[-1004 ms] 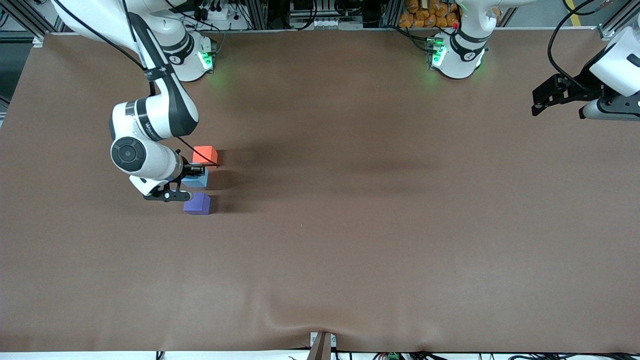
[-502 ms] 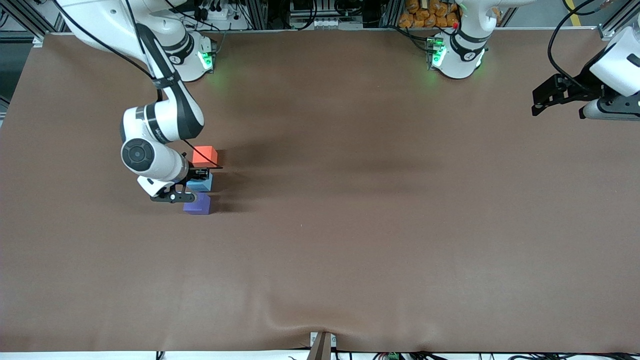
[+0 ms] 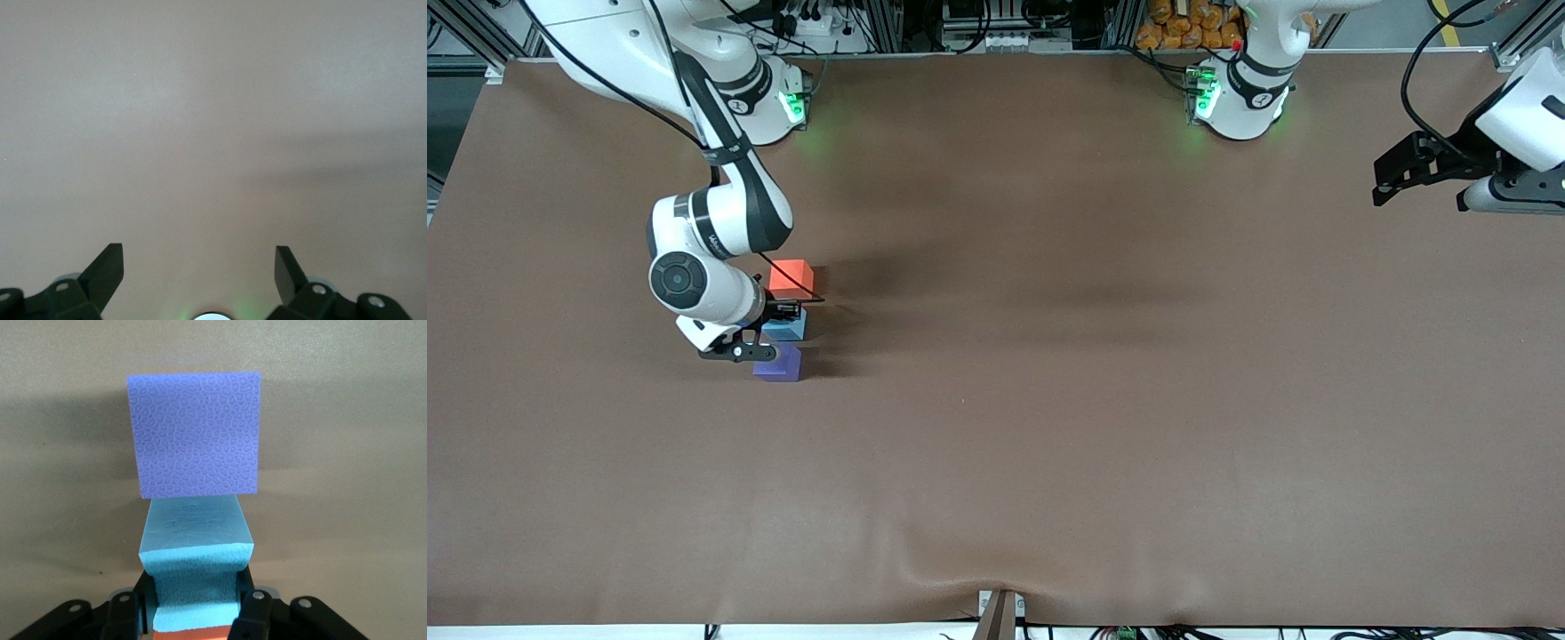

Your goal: Place blue block between orange and purple blocks

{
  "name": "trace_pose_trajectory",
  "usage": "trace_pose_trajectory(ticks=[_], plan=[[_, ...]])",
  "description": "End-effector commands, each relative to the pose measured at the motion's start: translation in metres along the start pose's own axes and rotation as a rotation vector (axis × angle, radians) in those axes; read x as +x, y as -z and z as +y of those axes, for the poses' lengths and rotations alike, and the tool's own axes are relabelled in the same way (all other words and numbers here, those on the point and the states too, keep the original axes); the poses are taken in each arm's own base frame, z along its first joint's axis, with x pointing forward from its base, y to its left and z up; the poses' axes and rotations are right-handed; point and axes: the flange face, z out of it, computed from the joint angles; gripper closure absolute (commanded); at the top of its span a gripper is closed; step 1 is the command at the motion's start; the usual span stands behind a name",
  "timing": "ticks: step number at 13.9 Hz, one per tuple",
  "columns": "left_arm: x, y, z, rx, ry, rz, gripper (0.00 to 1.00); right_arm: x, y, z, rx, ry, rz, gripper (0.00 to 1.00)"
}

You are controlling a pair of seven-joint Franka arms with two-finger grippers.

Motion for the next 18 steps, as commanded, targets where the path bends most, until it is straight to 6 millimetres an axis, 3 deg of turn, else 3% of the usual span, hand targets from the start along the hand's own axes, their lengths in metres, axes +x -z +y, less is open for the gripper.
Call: trace_pose_trajectory(ticks=[1,3,4,5,7,9,11,14,16,18], plan=[[-0.004,0.007,-0.003,-0.016,-0.010,0.007,0.00,0.001,-0.008,0.007,-0.005,0.006,0.013,1.00],[-0.004,0.007,-0.003,-0.016,-0.010,0.007,0.00,0.001,-0.011,0.006,-0.007,0.008,0.009,1.00],[-0.004,0.007,-0.003,-0.016,-0.010,0.007,0.00,0.003,-0.013,0.009,-0.007,0.002,0.004,0.65],[-0.004,0.007,-0.003,-0.016,-0.010,0.007,0.00,0.003,-0.012,0.008,-0.006,-0.005,0.004,0.01],[-0.004,0.007,-0.003,-0.016,-0.010,0.007,0.00,0.004,-0.006,0.006,-0.006,-0.010,0.001,0.00],[-0.004,0.007,-0.003,-0.016,-0.010,0.007,0.00,0.012,0.032,0.004,-0.020,-0.011,-0.060,0.00],[-0.004,0.007,-0.003,-0.016,-0.010,0.008,0.00,0.026,0.098,-0.002,-0.019,-0.015,-0.107,0.00],[-0.004,0.006,-0.003,-0.011,-0.009,0.007,0.00,0.044,0.194,0.012,0.012,-0.043,-0.049,0.00],[-0.003,0.005,-0.003,-0.010,-0.009,0.007,0.00,0.045,0.268,0.040,0.034,-0.063,-0.004,0.00],[-0.003,0.005,-0.003,-0.010,-0.009,0.005,0.00,0.033,0.324,0.077,0.046,-0.076,0.002,0.00]])
